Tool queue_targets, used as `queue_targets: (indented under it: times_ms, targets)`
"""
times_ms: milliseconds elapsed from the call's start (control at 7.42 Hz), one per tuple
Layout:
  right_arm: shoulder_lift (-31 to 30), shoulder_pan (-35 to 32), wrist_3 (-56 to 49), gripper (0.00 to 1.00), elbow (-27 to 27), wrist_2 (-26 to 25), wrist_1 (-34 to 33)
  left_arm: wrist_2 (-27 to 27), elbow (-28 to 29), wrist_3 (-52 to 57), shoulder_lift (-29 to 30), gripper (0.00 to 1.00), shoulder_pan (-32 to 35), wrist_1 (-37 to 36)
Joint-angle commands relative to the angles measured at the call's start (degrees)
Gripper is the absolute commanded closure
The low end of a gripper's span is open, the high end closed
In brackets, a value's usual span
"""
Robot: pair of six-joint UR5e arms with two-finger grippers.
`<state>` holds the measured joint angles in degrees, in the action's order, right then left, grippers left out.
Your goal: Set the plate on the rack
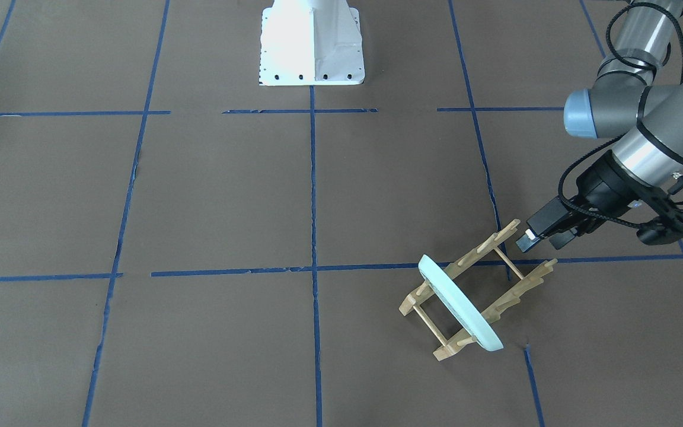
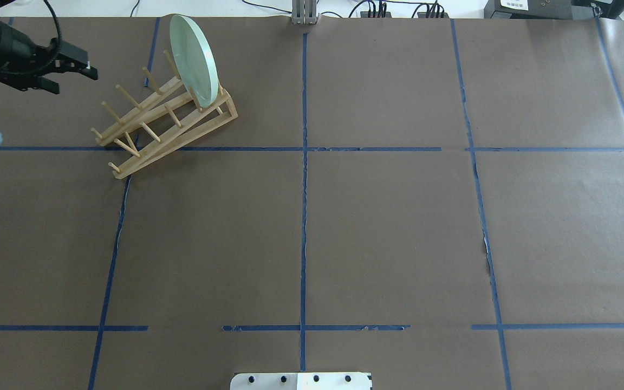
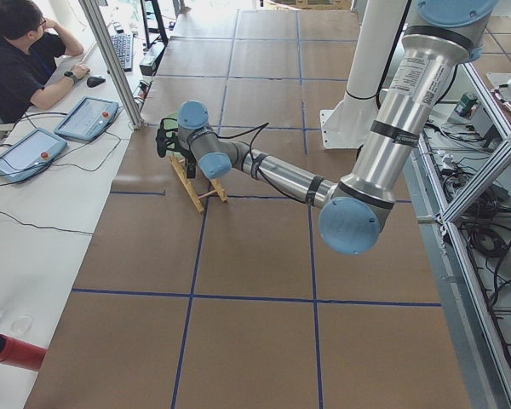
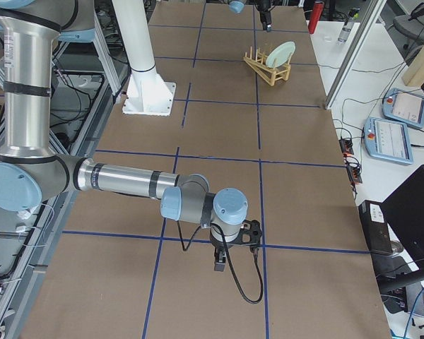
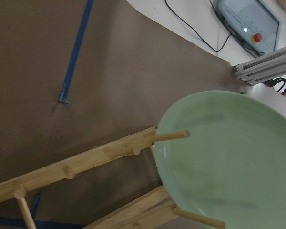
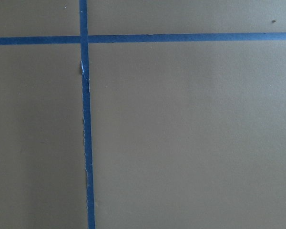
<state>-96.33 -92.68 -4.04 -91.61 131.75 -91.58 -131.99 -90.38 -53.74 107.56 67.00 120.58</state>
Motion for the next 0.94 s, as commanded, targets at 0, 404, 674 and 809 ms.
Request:
queue_targets:
  times_ms: [0,404,674,809]
  targets:
    - [0.00,-0.04,0.00,0.00,0.03,0.00,0.00,-0.28,-0.94,31.81,-6.99,0.00,8.63,-11.81]
    - [0.00,-0.04,0.00,0.00,-0.06,0.00,0.00,-0.19,-0.42,58.35,-8.93,0.00,19.99,-29.24]
    - [0.00,-0.04,0.00,0.00,0.03,0.00,0.00,-1.76,-0.42,59.98,-13.76,0.00,24.75,-28.47]
    - [0.00,-0.04,0.00,0.00,0.03,0.00,0.00,-3.08,-0.42,59.72,-14.12,0.00,24.76,-28.38]
